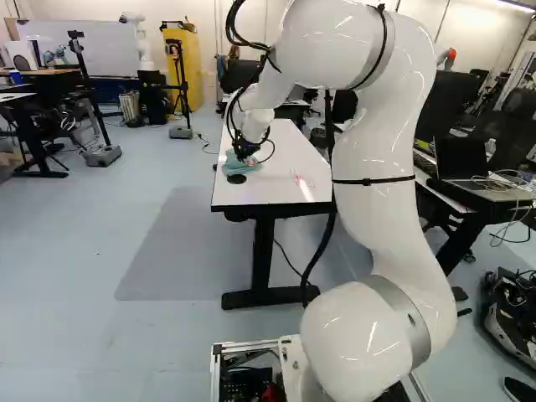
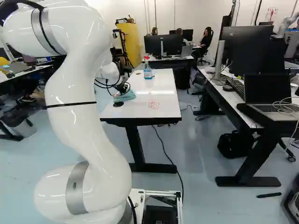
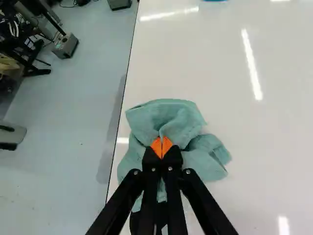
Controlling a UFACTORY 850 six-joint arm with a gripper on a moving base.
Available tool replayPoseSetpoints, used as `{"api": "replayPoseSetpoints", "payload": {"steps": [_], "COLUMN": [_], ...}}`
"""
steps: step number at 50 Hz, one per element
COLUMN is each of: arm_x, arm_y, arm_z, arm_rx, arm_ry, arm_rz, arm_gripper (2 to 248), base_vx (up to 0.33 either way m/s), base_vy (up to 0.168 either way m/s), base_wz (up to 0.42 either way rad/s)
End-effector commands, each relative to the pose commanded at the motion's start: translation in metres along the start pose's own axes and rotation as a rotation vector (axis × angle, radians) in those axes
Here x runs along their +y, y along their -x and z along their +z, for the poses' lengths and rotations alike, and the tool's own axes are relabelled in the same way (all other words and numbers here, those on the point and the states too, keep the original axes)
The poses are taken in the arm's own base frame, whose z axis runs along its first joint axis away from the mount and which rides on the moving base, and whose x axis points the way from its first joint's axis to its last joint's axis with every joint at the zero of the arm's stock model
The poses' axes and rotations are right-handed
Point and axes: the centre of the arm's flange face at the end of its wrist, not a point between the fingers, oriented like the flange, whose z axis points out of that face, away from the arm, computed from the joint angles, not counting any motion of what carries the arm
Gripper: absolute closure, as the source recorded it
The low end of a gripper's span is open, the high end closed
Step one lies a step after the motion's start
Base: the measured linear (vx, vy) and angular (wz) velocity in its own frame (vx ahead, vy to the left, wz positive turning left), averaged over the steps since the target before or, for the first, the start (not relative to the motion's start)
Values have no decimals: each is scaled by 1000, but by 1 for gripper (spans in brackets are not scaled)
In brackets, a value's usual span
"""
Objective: Clean the table with the green towel
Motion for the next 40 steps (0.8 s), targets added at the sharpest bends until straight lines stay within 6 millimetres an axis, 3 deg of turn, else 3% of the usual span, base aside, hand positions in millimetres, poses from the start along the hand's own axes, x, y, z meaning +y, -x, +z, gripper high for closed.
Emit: {"api": "replayPoseSetpoints", "payload": {"steps": [40], "arm_x": [0], "arm_y": [10], "arm_z": [-1], "arm_rx": [-110], "arm_ry": [-1], "arm_rz": [33], "arm_gripper": [230], "base_vx": [0], "base_vy": [0], "base_wz": [0]}}
